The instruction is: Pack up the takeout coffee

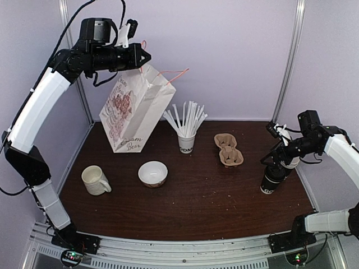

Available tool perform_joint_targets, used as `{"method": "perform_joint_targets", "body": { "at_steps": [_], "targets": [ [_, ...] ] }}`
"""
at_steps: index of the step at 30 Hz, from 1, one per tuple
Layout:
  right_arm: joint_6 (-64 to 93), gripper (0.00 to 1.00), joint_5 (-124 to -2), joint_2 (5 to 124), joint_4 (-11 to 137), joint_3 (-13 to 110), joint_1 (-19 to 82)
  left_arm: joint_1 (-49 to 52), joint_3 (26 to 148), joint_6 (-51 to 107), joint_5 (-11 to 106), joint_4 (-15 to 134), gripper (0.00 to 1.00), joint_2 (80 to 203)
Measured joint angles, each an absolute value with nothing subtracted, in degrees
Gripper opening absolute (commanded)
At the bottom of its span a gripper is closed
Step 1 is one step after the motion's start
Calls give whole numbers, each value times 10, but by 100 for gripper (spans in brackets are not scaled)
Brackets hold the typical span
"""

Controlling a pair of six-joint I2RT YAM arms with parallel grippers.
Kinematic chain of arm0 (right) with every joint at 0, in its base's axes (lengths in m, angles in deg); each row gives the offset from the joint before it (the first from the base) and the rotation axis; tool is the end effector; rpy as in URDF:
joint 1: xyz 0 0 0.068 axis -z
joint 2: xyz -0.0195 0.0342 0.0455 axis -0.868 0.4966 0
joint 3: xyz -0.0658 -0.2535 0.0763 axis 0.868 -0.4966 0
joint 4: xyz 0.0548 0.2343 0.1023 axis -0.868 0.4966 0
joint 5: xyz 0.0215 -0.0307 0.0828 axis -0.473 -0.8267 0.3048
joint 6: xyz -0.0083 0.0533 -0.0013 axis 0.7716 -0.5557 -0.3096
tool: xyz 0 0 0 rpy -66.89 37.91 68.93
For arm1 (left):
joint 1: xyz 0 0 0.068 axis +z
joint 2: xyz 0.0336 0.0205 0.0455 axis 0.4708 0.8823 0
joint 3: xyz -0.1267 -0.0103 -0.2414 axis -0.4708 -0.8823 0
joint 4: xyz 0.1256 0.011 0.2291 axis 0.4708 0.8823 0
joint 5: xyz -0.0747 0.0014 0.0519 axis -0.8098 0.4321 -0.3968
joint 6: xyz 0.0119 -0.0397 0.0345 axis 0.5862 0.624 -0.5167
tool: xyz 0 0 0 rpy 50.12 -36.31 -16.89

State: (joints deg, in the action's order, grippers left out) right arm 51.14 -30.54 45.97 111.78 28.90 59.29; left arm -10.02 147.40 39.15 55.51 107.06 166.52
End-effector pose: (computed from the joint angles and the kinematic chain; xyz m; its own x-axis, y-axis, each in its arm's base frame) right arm 0.2049 0.0265 0.2939 -0.5433 -0.3844 -0.7464 -0.7337 0.6495 0.1996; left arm 0.2750 -0.2157 0.5308 -0.4028 -0.1808 -0.8973 0.5027 0.7755 -0.3819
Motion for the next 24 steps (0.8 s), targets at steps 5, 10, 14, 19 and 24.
{"method": "perform_joint_targets", "body": {
  "at_steps": [5,10,14,19,24],
  "targets": [
    [511,92,-305,467,1116,289,593,-174,1474,378,537,1102,0,1655],
    [511,92,-306,470,1115,289,593,-222,1459,377,519,1130,0,1637],
    [511,92,-308,470,1115,289,593,-255,1422,380,492,1135,0,1616],
    [511,92,-312,470,1114,289,593,-281,1363,388,434,1132,0,1610],
    [511,92,-315,470,1111,289,593,-293,1246,403,384,1115,0,1599]
  ]
}}
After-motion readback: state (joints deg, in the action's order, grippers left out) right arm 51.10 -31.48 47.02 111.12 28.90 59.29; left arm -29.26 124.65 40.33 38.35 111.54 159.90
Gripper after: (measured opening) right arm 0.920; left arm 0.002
